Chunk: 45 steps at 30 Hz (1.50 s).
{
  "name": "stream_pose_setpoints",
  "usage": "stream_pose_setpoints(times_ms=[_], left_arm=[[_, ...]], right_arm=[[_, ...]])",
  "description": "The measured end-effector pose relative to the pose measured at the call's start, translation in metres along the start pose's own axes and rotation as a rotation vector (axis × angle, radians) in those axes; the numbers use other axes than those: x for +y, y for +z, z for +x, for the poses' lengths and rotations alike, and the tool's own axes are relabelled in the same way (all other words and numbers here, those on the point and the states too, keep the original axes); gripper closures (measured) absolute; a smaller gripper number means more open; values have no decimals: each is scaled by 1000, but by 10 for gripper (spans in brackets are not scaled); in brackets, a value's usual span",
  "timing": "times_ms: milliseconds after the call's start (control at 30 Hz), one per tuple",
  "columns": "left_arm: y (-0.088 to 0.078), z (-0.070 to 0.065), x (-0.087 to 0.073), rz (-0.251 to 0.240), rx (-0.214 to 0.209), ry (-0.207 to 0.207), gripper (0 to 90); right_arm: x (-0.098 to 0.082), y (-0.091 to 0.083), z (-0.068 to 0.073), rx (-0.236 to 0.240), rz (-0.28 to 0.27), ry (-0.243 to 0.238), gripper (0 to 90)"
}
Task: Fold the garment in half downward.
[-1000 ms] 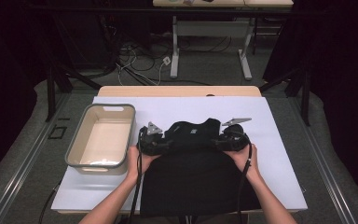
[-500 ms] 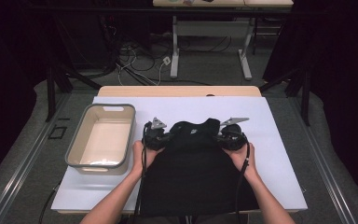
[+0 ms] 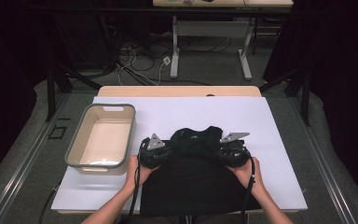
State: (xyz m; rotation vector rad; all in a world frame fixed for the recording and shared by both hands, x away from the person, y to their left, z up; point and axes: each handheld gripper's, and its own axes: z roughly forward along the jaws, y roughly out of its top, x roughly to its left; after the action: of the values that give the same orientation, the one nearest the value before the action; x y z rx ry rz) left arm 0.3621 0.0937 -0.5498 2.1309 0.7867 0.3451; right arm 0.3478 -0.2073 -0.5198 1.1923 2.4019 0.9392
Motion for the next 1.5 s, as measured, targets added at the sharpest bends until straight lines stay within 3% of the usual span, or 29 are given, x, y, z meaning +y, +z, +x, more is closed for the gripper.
stream_pose_setpoints(times_ms=[167, 333, 500, 600, 733, 867, 1000, 1100, 1133, 1200, 1267, 1367, 1500], left_arm=[[-3, 3, 5, 7, 15, -18, 493], [-10, 11, 16, -30, 20, -60, 402], [-5, 19, 31, -22, 43, -86, 400], [4, 20, 31, -11, 58, -92, 467], [13, 18, 23, -5, 51, -76, 772], [9, 12, 24, -39, 59, -25, 852], [-4, 3, 23, -75, 49, 11, 852], [-11, -4, 18, -62, 32, 39, 848], [-12, -6, 16, -54, 27, 46, 845], [-13, -8, 11, -34, 13, 45, 831], [-11, -8, 7, 10, -2, 53, 800], [-5, -7, 6, 54, -1, 45, 689], [-8, -7, 11, 35, 9, 45, 490]], right_arm=[[2, -1, -9, 19, -12, 31, 564], [11, -8, -17, 33, -76, 79, 445], [23, -3, -26, 7, -106, 104, 452], [28, 8, -31, 0, -91, 132, 540], [24, 19, -33, -3, -68, 134, 823], [24, 12, -26, -24, -97, 95, 862], [22, -5, -14, -38, -125, 26, 862], [16, -17, -4, -50, -120, -36, 858], [13, -20, -1, -41, -117, -34, 854], [7, -21, 4, -22, -82, -51, 843], [2, -15, 5, -12, -5, -67, 817], [-3, 1, 3, -3, 73, -68, 754], [-2, -1, -3, 17, 73, -52, 613]])
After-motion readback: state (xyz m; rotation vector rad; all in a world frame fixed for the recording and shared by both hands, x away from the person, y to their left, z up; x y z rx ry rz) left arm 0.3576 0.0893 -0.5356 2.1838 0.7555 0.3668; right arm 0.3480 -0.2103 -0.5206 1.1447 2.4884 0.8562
